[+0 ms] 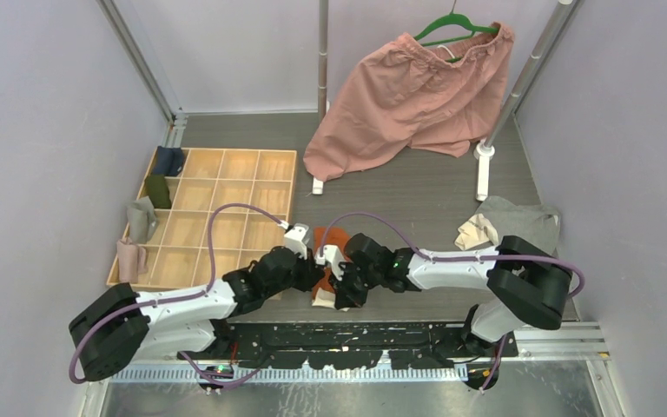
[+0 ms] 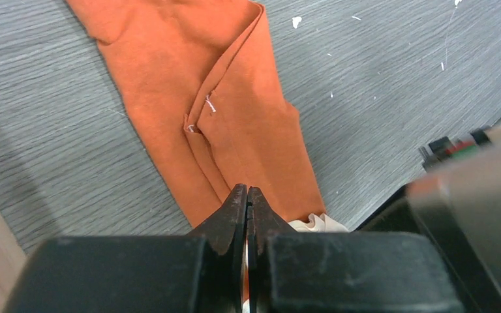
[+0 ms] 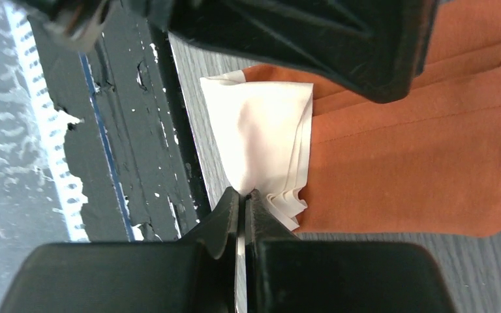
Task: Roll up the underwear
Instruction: Roll the underwear to the center of the board.
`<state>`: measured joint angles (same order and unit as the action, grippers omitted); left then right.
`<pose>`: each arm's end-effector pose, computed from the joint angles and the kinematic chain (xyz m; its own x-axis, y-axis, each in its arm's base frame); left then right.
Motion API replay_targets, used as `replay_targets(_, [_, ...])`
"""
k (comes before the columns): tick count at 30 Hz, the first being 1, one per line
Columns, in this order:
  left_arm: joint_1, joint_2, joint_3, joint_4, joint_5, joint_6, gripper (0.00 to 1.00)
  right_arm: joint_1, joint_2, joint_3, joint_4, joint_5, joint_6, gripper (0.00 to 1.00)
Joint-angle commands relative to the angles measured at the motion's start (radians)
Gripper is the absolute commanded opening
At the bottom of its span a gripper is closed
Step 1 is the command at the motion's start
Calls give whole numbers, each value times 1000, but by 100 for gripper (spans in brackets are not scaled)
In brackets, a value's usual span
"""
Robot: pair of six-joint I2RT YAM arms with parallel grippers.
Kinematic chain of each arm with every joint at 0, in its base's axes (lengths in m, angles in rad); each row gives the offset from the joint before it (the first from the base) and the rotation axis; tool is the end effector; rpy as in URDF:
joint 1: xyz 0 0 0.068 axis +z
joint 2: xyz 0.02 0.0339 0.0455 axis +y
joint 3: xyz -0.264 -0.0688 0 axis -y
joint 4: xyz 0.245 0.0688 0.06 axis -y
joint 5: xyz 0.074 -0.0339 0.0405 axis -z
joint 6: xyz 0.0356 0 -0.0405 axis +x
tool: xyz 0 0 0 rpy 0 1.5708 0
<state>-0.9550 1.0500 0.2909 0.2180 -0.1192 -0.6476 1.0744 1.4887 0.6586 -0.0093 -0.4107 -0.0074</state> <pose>0.1198 -0.1620 0.1611 -0.6907 -0.0608 -0.7206 0.4200 0.7774 -0.4682 0.1205 0.2523 0.1569 -0.3475 -0.6559 -0.6701 -0.9358 0.1973 0.2922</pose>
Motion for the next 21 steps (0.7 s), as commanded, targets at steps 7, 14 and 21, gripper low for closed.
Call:
replay_targets(7, [4, 46, -6, 71, -4, -14, 1, -105, 88, 70, 6, -244, 202, 4])
replay_targets(14, [4, 75, -2, 58, -19, -21, 1, -165, 149, 124, -28, -337, 256, 4])
replay_targets(21, [4, 92, 5, 53, -27, -18, 1, -213, 184, 142, -30, -387, 307, 5])
